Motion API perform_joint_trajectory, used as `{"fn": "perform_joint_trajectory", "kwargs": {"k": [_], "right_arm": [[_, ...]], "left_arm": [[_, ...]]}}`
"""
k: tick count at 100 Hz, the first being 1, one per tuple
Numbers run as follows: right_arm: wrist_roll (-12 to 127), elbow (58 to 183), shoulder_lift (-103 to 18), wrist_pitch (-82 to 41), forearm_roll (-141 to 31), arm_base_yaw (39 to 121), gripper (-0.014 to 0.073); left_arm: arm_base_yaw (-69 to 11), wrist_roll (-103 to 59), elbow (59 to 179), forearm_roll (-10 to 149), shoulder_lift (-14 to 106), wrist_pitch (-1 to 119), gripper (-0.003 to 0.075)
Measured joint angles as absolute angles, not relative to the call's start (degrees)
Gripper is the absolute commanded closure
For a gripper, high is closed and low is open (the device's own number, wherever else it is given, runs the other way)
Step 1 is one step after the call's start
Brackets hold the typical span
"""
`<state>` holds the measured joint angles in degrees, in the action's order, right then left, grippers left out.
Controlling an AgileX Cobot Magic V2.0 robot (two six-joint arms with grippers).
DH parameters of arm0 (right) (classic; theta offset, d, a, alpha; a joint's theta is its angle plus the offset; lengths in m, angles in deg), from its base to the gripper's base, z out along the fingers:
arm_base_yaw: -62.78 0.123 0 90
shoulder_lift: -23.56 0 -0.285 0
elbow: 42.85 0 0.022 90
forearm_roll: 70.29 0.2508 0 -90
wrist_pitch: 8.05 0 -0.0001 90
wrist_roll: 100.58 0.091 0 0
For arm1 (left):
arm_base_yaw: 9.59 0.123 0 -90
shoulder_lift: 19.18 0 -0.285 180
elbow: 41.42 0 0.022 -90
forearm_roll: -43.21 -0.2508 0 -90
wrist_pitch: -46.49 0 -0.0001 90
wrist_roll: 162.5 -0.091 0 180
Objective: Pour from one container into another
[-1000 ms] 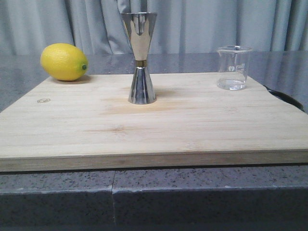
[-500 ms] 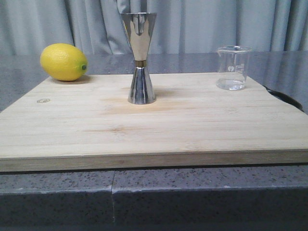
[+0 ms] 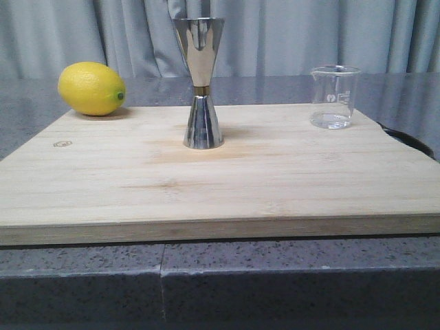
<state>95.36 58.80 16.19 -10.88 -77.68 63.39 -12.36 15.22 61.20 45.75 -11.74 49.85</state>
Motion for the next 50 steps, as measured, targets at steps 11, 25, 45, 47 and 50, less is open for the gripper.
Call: {"fn": "perform_joint_trajectory", "kwargs": {"k": [11, 25, 45, 47, 50], "right_arm": [[95.36, 58.43, 16.28, -10.88, -77.68, 63.39, 0.0665], [95.36, 58.43, 16.28, -10.88, -77.68, 63.39, 0.0665], [92.65, 58.43, 16.28, -10.49, -77.39, 63.39, 0.0665], [91.32, 58.43, 16.28, -10.49, -77.14, 63.39, 0.0665], [89.56, 58.43, 16.28, -10.49, -76.89, 63.39, 0.0665]], "left_arm": [[-12.36, 15.22, 61.2, 45.75, -11.74, 49.82, 0.0739], [-12.36, 15.22, 61.2, 45.75, -11.74, 49.82, 0.0739], [-12.36, 15.22, 61.2, 45.75, -11.74, 49.82, 0.0739], [-12.36, 15.22, 61.2, 45.75, -11.74, 49.82, 0.0739], [-12.36, 15.22, 61.2, 45.75, -11.74, 49.82, 0.0739]]}}
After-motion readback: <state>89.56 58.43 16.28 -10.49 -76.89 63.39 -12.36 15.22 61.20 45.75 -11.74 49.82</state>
